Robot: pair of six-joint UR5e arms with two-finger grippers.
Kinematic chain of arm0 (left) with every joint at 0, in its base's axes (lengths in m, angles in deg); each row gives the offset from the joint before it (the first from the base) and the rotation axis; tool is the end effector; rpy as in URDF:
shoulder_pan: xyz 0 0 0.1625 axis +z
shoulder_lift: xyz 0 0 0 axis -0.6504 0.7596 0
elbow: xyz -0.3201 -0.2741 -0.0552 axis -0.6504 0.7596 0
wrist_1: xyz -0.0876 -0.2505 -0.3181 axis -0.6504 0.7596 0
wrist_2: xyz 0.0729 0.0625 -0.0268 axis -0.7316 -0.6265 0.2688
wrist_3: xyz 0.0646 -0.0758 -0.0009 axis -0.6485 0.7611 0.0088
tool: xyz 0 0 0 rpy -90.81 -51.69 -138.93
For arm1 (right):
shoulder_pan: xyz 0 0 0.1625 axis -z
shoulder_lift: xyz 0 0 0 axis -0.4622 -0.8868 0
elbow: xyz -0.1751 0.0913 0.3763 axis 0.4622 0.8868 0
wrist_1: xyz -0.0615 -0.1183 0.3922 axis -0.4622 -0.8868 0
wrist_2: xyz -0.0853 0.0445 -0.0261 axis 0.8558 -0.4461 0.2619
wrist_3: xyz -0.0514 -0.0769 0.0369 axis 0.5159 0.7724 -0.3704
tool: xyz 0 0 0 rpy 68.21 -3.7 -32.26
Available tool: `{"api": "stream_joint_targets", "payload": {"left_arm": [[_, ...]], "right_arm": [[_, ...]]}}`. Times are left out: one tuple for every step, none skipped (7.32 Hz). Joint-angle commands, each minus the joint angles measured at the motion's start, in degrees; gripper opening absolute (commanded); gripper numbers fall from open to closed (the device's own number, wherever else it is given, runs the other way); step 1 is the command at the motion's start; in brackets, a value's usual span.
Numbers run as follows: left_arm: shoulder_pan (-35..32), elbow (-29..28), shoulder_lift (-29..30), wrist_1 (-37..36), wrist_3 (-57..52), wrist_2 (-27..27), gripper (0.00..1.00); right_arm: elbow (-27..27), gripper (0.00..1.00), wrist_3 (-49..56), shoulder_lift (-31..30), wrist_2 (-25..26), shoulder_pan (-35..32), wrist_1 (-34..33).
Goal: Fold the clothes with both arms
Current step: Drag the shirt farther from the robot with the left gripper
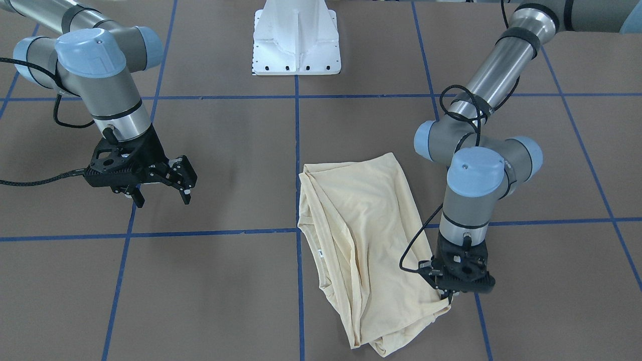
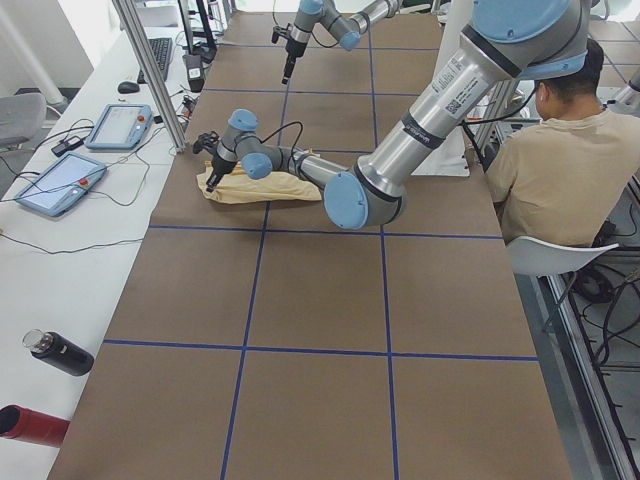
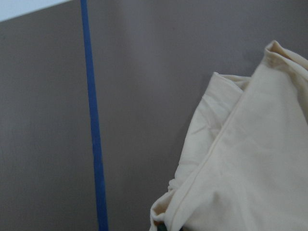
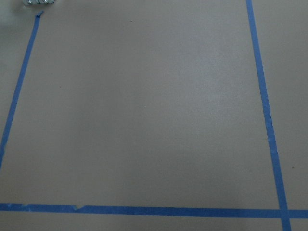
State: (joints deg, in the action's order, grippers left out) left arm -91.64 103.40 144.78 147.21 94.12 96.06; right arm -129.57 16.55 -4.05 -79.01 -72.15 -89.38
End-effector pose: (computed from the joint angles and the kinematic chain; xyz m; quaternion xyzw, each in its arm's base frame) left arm 0.4271 -0.7256 0.3408 0.3036 0.3075 0.0107 0.9018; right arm -0.3676 -0.5218 0.3072 0.1851 -0.3995 0.0790 0.8944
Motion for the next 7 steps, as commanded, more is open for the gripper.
{"api": "stream_joint_targets", "payload": {"left_arm": [[-2.4,-1.6,1.1,4.3,-5.9,2.8,0.99],[-6.7,0.7,-0.8,4.3,-9.4,12.1,1.0],[-8.2,7.2,-7.7,4.5,-12.3,19.0,1.0],[-8.3,13.7,-13.4,4.6,-12.2,18.8,1.0],[-8.3,17.6,-16.1,4.4,-11.5,17.9,1.0],[-8.2,19.5,-17.6,4.4,-11.3,17.9,1.0],[-8.1,19.7,-17.7,4.5,-11.3,17.9,1.0]], "right_arm": [[0.3,1.0,-0.4,0.5,0.2,0.9,0.0],[2.6,1.0,-3.9,4.7,0.8,2.5,-0.7],[8.6,1.0,-10.9,11.2,4.0,5.4,-0.8],[14.5,1.0,-14.7,17.7,8.2,7.7,-1.0],[20.6,1.0,-19.3,22.4,10.9,10.7,-0.9],[25.7,1.0,-21.5,26.4,14.8,12.9,-1.0],[29.0,0.97,-23.4,28.4,17.6,15.0,-0.6]]}}
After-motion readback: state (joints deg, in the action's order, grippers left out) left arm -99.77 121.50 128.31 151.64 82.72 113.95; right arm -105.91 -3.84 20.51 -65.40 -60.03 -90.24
